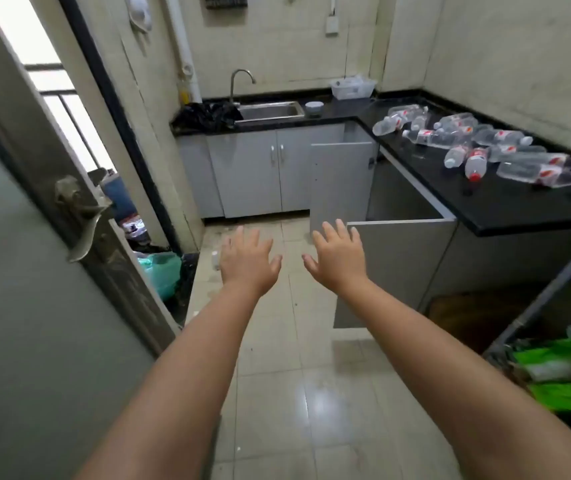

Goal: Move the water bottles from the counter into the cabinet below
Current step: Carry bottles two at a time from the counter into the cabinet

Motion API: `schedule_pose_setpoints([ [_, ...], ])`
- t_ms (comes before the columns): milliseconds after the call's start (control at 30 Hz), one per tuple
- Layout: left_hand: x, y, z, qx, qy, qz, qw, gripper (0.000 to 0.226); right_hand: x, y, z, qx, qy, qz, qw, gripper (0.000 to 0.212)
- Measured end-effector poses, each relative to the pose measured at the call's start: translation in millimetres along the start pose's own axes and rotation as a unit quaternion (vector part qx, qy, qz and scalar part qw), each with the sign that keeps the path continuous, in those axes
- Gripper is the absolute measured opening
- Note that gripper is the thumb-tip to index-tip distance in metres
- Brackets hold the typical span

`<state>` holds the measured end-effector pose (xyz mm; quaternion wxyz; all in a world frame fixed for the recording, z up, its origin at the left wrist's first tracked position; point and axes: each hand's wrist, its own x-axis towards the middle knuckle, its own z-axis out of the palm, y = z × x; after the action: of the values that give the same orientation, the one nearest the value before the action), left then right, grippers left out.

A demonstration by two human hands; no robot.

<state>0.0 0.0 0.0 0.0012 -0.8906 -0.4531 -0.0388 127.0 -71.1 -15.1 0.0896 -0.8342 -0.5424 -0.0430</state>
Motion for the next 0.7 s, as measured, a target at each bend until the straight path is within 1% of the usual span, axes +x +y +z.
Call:
schedule_pose_setpoints([
  [133, 56, -22, 40, 0.005, -0.047, -0.023, 0.999, 0.053, 53, 1, 44, -0.003, -0.046, 0.01, 0.999, 0.054],
  [267, 145, -50, 52, 0.004, -0.058, -0.01, 0.998, 0.052, 135, 3, 67, -0.005, -0.071, 0.038, 0.997, 0.055],
  [333, 190, -60, 54, 0.002, -0.078, 0.001, 0.997, 0.052, 175, 6, 71, -0.01, -0.08, 0.053, 0.995, 0.054],
  [467, 279, -58, 56, -0.008, -0.093, 0.036, 0.995, 0.052, 250, 25, 74, -0.01, -0.061, 0.096, 0.993, 0.052],
  [533, 323, -45, 57, -0.008, -0.088, 0.059, 0.994, 0.052, 287, 39, 79, -0.011, -0.009, 0.103, 0.995, 0.049],
  [567, 346, -38, 58, -0.009, -0.084, 0.074, 0.994, 0.052, 307, 47, 80, -0.004, 0.001, 0.116, 0.993, 0.047],
  [633, 393, -23, 60, -0.013, -0.071, 0.099, 0.992, 0.051, 348, 69, 86, -0.009, 0.009, 0.143, 0.99, 0.047],
  [700, 444, -8, 62, -0.014, -0.061, 0.118, 0.991, 0.05, 389, 95, 92, -0.003, 0.011, 0.151, 0.988, 0.048],
])
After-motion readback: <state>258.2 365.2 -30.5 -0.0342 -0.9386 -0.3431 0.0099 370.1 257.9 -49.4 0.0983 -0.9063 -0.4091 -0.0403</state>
